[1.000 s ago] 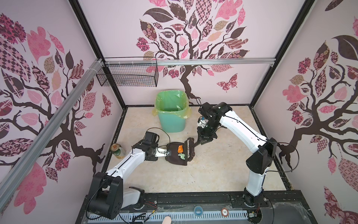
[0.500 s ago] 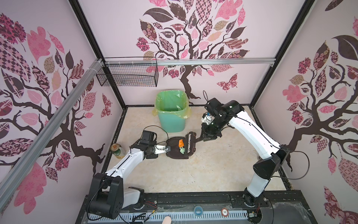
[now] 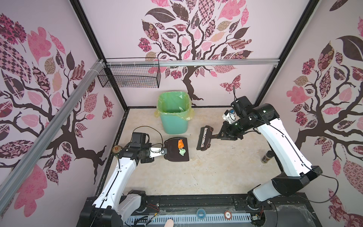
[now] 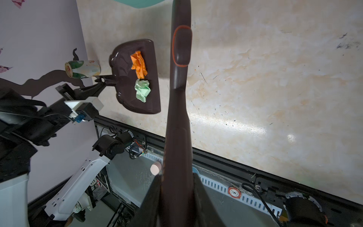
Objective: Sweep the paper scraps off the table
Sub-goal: 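Lift the loaded dustpan toward the green bin with the left gripper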
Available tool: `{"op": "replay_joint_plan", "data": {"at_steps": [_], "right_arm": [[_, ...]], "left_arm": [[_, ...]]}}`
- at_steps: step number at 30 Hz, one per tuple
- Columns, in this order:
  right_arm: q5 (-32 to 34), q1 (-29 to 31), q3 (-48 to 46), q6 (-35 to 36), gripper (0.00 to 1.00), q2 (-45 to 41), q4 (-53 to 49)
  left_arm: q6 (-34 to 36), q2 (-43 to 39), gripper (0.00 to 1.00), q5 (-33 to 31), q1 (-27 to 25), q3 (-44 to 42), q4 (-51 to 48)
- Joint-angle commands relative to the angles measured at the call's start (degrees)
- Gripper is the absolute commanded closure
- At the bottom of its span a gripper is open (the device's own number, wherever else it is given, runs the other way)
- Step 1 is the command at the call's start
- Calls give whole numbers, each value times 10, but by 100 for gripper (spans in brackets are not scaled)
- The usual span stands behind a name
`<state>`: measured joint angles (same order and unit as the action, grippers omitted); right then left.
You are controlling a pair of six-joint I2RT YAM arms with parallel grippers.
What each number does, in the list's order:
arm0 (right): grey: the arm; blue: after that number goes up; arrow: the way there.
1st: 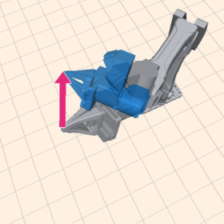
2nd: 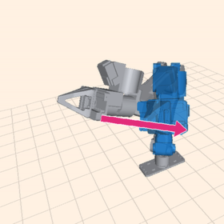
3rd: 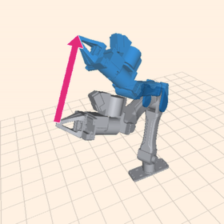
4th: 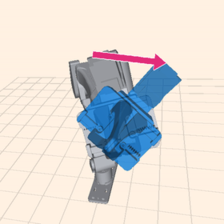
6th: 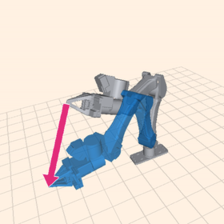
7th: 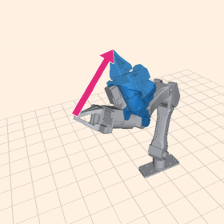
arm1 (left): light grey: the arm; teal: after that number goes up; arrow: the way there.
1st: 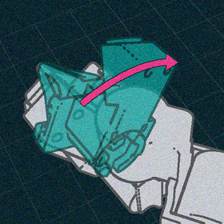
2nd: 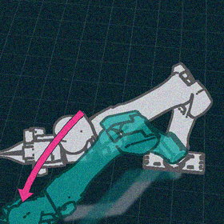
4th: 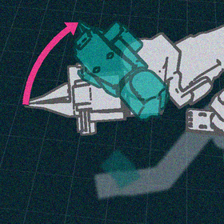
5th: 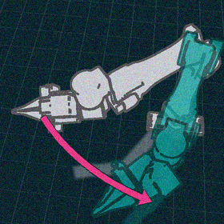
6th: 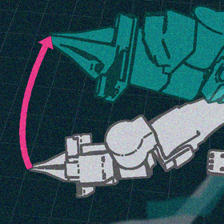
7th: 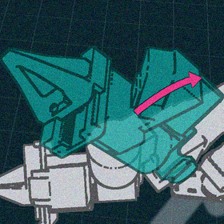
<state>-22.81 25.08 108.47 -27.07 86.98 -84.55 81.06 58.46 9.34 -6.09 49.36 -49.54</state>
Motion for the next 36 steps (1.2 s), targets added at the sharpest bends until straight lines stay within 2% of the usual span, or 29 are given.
{"op": "replay_joint_plan", "data": {"at_steps": [1, 10, 22, 36], "right_arm": [[6, -4, 3, 24, 100, 3, 0], [12, -4, -11, 38, 100, -2, 0], [15, -5, -78, 54, 100, -33, 17], [-2, -5, -148, 59, 100, -55, 60]], "left_arm": [[16, -16, 100, 20, 4, 59, -57], [34, 30, 100, 10, 5, 190, -123], [51, 164, 100, 9, 8, 424, -226], [59, 334, 100, 17, 60, 635, -281]]}}
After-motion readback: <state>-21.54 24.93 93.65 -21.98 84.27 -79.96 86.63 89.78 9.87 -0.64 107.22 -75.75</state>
